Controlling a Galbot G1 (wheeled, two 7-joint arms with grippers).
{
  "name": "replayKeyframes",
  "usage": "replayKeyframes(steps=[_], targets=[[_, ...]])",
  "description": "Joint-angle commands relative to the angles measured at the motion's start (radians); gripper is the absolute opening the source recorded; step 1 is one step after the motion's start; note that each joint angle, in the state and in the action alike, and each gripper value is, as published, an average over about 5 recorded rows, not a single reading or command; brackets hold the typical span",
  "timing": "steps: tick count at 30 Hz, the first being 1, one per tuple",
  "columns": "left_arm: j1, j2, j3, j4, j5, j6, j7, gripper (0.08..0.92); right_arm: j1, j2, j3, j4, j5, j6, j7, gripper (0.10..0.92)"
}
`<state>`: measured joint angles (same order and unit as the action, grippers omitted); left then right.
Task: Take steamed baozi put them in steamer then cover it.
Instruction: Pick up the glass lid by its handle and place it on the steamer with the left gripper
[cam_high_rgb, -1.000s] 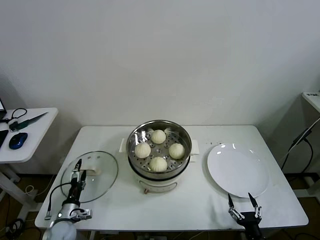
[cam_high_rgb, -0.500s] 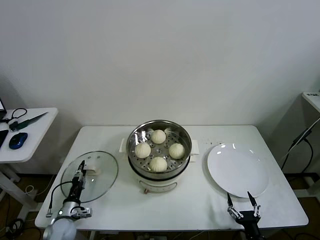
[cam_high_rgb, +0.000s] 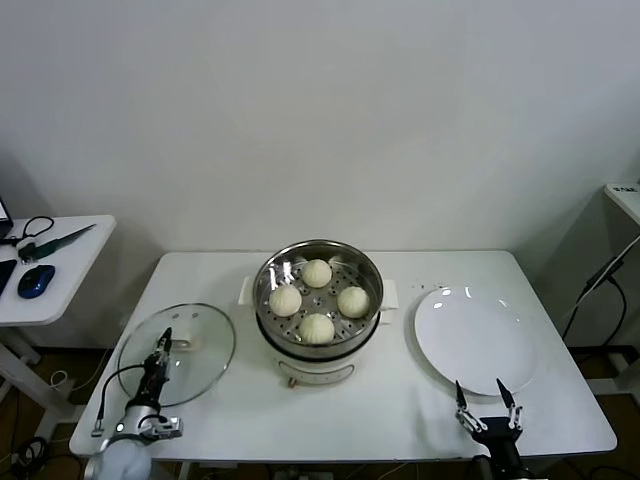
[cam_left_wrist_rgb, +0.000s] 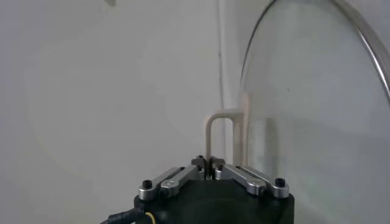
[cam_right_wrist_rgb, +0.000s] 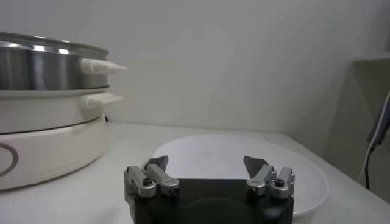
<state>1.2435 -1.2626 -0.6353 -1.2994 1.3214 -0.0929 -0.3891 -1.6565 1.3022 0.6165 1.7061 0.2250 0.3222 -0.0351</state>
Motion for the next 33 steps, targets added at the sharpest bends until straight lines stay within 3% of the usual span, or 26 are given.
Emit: replayKeyframes(steps=[1,8,14,23,28,33], targets=[[0.026,0.008,0.006,-0.090,-0.089,0.002,0.037,0.137,-0.002,-0.005,-0.002,0.014,-0.006,-0.024,0.001,0.823],[0.118,0.077,0.017,-0.400,-0.314,0.077,0.185,0.137,-0.004,-0.013,-0.003,0.011,-0.007,-0.021,-0.008,0.823],[0.177,0.183,-0.016,-0.639,-0.454,0.220,0.336,0.137,-0.003,-0.013,-0.006,0.010,-0.008,-0.018,-0.010,0.823],[0.098,0.313,0.028,-0.775,-0.464,0.384,0.449,0.137,-0.002,-0.011,-0.011,0.016,-0.019,-0.008,-0.010,0.823],[0.023,0.313,0.165,-0.829,-0.416,0.498,0.502,0.137,0.003,-0.011,-0.015,0.025,-0.018,-0.010,-0.015,0.823],[-0.055,0.227,0.360,-0.864,-0.296,0.618,0.540,0.137,0.007,-0.017,-0.017,0.023,-0.018,-0.009,-0.018,0.823]])
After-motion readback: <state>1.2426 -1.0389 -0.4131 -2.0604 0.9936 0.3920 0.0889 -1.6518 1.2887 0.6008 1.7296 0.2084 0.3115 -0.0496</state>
